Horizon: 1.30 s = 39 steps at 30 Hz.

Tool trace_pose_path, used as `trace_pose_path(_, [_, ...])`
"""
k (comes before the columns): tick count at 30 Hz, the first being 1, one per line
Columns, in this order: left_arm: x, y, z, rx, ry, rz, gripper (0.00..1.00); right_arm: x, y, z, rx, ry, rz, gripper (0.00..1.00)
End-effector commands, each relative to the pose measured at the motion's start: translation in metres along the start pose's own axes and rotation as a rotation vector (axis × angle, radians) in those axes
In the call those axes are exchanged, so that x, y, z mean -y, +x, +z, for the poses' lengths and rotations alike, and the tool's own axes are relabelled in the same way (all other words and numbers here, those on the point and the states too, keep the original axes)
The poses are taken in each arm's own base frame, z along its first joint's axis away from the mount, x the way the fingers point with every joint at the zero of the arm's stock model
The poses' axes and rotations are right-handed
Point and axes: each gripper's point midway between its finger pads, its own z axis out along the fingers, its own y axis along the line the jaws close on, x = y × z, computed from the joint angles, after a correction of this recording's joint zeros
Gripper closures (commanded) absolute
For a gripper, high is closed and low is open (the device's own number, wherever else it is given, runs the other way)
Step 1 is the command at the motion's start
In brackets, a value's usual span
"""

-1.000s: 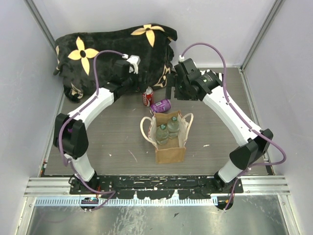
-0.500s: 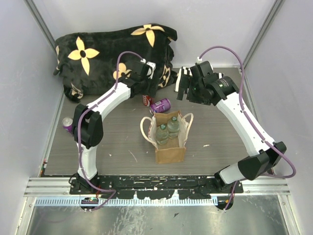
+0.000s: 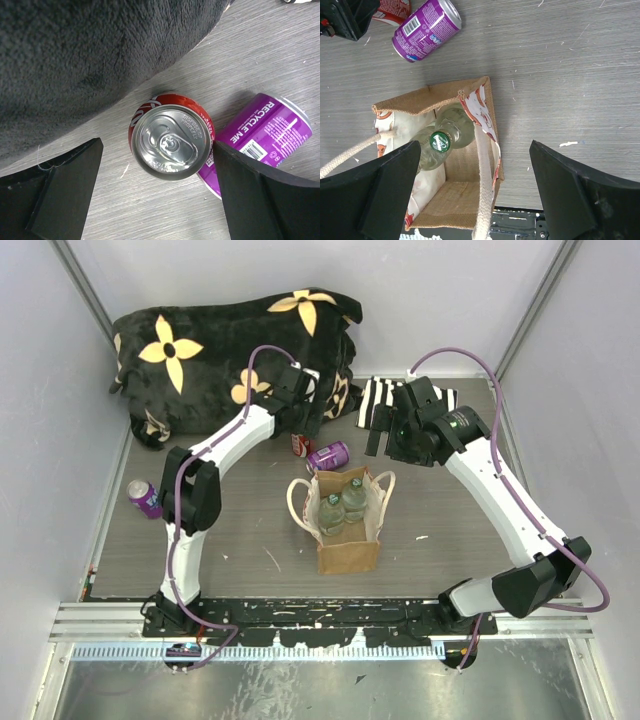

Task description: Place the beverage into the canvas bag

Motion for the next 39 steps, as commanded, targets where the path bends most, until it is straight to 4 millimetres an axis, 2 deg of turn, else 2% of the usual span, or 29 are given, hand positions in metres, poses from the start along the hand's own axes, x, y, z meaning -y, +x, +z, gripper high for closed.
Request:
trace_pose_path(1, [0.000,-0.006,0.009,0.011,-0.006,0.005,0.01,-0.003,-0.011,-0.015,0.062,-0.043,0.034,0.04])
trace_pose_path(9, [0.010,-0.004,0.020,0.020,0.024,-0.004,0.11,-0.002,-0.008,-0.013,0.053,-0.045,0.037,0.04])
trace_pose_path(12, [0.014,-0.006,0.021,0.039,0.041,-0.012,0.34,-0.001,-0.008,-0.013,0.051,-0.043,0.036,0.04])
trace_pose_path(16, [0.015,-0.013,0.014,0.073,0.055,-0.015,0.57,0.000,-0.006,-0.012,0.046,-0.045,0.036,0.04])
trace_pose_path(20, [0.012,-0.026,-0.004,0.119,0.058,0.004,0.96,0.000,-0.002,-0.010,0.038,-0.052,0.040,0.04])
trace_pose_path(21, [0.011,-0.029,-0.010,0.134,0.060,0.011,1.00,0.001,-0.001,-0.010,0.037,-0.054,0.042,0.04])
trace_pose_path(28, [0.008,-0.055,-0.069,0.249,0.103,0.072,1.00,0.001,0.006,-0.009,0.034,-0.071,0.063,0.04])
trace_pose_path(33, [0.011,-0.063,-0.102,0.275,0.150,0.077,1.00,0.004,0.012,-0.009,0.031,-0.069,0.067,0.04])
trace_pose_path(36, [0.020,-0.069,-0.133,0.287,0.225,0.074,1.00,0.007,0.011,-0.014,0.049,-0.068,0.068,0.04])
trace_pose_path(39, [0.038,-0.076,-0.174,0.302,0.346,0.080,1.00,0.011,0.008,-0.019,0.067,-0.064,0.073,0.02])
